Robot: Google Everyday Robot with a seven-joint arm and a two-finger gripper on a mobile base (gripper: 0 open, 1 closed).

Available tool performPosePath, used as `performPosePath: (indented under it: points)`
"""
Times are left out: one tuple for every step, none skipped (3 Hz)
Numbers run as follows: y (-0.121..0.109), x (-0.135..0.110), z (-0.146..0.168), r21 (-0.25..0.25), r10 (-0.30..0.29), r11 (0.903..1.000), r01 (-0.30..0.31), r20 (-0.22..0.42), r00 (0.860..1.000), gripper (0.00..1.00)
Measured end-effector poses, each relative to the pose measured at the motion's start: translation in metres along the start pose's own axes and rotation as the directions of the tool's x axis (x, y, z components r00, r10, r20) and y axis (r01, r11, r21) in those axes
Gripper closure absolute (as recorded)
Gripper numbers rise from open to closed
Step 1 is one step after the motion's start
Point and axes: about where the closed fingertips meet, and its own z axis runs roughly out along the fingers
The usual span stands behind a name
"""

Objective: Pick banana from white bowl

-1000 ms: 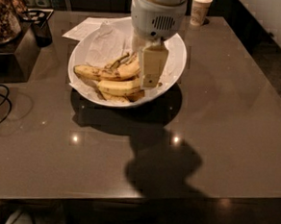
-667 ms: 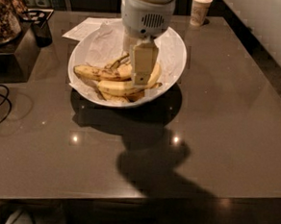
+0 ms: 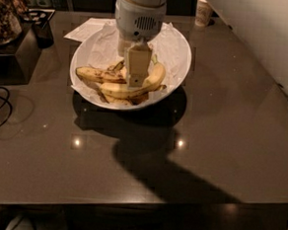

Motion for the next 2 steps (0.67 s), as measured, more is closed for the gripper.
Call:
performPosePath:
  points:
    - [-0.006, 0.008, 0.011, -0.025, 0.027, 0.9993, -0.027, 0.002, 1.0, 0.38]
    - [-0.008, 0.017, 0.027, -0.06, 0.057, 0.9966, -0.057, -0.002, 0.998, 0.41]
